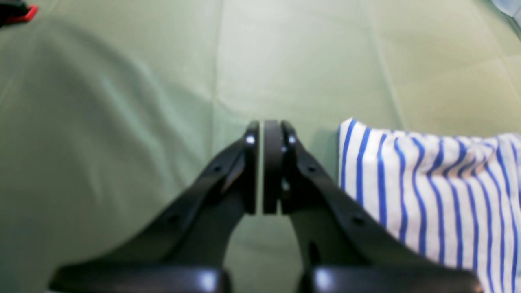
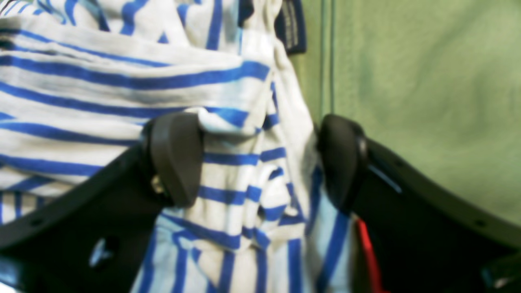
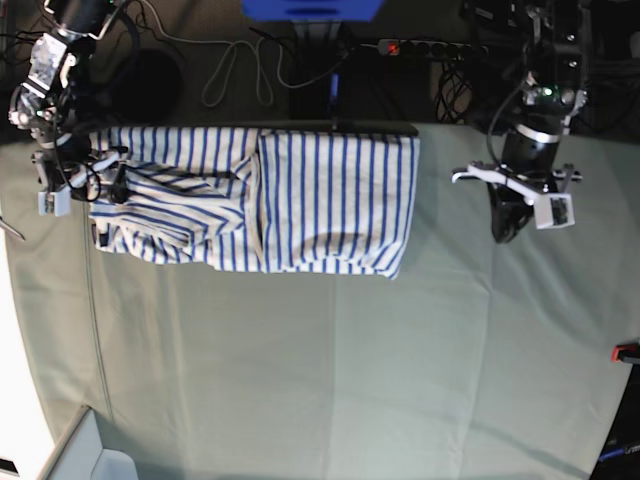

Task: Layout the t-shirt on the table in an organized manner, then fold the t-shirt properly

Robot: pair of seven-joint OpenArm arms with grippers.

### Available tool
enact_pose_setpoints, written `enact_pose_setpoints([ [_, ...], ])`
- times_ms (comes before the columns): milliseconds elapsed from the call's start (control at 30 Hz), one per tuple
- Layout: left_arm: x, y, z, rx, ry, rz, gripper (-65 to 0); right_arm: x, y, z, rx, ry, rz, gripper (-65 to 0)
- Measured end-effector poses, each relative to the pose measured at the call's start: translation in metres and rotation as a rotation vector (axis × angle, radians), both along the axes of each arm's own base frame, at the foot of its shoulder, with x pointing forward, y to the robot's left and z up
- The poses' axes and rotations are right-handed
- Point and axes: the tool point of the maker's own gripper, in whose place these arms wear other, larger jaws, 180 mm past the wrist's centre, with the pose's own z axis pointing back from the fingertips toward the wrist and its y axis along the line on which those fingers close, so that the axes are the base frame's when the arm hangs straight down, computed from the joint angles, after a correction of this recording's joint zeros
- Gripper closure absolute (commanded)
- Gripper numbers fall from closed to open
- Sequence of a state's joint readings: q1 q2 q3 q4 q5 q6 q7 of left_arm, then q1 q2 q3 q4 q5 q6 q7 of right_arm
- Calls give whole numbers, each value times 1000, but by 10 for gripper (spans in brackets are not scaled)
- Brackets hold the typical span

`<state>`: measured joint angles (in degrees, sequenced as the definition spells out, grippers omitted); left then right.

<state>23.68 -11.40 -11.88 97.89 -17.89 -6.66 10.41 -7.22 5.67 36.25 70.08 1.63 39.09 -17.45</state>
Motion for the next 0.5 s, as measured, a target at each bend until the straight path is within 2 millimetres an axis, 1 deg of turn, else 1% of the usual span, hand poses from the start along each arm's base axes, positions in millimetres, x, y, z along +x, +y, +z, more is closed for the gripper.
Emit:
enact_pose_setpoints([
  [67, -1, 4, 0, 5, 2, 9, -22, -1, 4, -2, 4, 6, 8, -455],
  [200, 0, 2, 1, 2, -1, 6, -22, -1, 10, -2, 17, -7, -1, -453],
  [267, -1, 3, 0, 3, 0, 6, -22, -1, 11, -3, 18, -6, 0, -437],
  [333, -1, 3, 0, 3, 0, 6, -22, -1, 11, -3, 19, -5, 0, -386],
  [500, -1, 3, -2, 3, 5, 8, -22, 0, 19, -4, 40, -16, -3, -172],
])
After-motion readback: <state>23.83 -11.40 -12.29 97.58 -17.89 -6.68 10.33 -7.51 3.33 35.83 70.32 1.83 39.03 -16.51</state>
